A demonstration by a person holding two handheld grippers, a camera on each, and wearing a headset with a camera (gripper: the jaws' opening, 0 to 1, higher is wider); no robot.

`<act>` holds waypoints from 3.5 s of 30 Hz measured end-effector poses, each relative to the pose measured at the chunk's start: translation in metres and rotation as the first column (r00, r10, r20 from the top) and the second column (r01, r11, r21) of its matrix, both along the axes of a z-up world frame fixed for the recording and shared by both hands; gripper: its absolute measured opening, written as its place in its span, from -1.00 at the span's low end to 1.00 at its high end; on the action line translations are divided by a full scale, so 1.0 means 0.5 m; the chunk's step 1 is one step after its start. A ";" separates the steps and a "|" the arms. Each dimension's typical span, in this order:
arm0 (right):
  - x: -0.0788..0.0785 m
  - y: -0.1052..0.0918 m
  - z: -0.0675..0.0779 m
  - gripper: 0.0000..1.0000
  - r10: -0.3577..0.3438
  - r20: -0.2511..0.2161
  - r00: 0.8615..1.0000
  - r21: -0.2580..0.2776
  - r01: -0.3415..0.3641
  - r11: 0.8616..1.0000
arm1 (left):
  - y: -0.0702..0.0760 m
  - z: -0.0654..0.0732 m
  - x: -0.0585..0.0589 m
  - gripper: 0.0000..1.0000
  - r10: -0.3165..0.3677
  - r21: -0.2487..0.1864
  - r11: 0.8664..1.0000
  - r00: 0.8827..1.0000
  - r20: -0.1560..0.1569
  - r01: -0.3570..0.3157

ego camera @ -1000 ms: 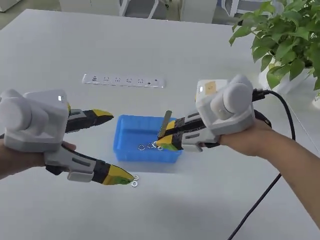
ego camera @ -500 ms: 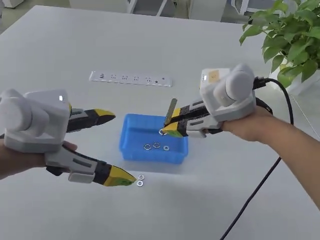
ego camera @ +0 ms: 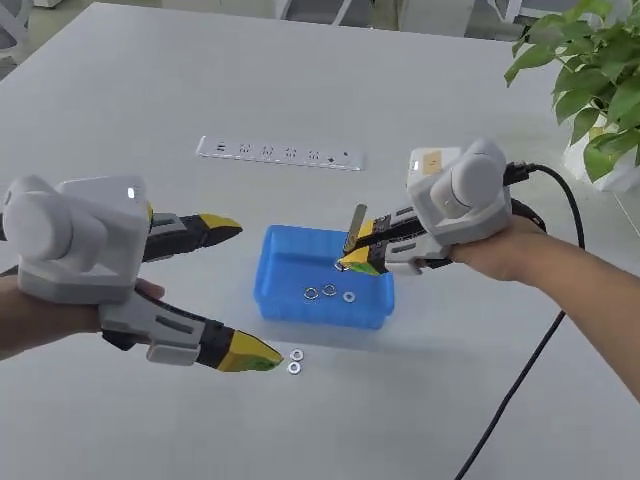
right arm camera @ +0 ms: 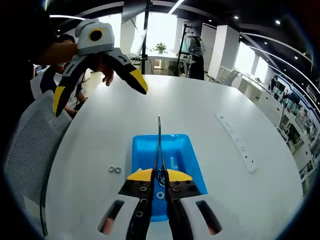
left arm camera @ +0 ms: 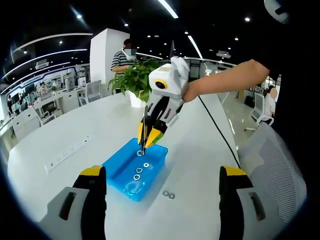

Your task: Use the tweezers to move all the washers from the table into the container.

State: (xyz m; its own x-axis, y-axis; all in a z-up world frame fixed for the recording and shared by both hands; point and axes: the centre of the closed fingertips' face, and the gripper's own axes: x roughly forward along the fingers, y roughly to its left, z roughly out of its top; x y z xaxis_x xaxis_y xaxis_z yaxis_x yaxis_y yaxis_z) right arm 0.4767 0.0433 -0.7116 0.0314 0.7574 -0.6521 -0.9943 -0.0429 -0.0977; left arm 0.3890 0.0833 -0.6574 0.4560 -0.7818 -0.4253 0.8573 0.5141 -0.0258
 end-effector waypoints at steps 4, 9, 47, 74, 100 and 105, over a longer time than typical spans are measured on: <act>0.010 0.000 -0.024 -0.83 -0.005 -0.013 1.000 -0.012 0.004 1.000 | 0.005 -0.002 0.001 0.98 0.005 -0.002 1.000 1.000 -0.007 -0.005; 0.023 -0.003 -0.049 -0.83 -0.011 -0.024 1.000 -0.024 0.011 1.000 | 0.007 -0.002 0.002 0.98 0.009 -0.016 1.000 1.000 -0.014 -0.009; 0.031 -0.009 -0.114 -0.82 -0.033 -0.038 0.999 -0.060 0.031 0.998 | -0.057 0.003 0.116 0.28 -0.123 0.055 0.991 0.992 0.022 0.121; 0.032 -0.010 -0.118 -0.82 -0.008 -0.026 1.000 -0.065 0.006 0.998 | -0.140 -0.066 0.199 -0.56 -0.302 0.148 0.943 0.953 0.009 0.298; 0.032 -0.012 -0.128 -0.79 0.017 -0.012 1.000 -0.084 -0.018 0.996 | -0.166 -0.091 0.202 -0.88 -0.388 0.174 0.908 0.922 0.005 0.381; 0.032 -0.010 -0.129 -0.68 0.019 -0.008 1.000 -0.091 -0.020 0.996 | -0.161 -0.091 0.204 -0.88 -0.381 0.175 0.910 0.924 -0.001 0.376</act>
State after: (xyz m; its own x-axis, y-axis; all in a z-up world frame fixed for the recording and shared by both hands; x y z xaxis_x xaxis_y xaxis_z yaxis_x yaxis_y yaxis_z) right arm 0.4928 0.0383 -0.7762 0.0127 0.6956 -0.7184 -0.9938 -0.0704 -0.0858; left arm 0.4908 0.0026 -0.7030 0.1558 -0.8166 -0.5558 0.9874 0.1450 0.0636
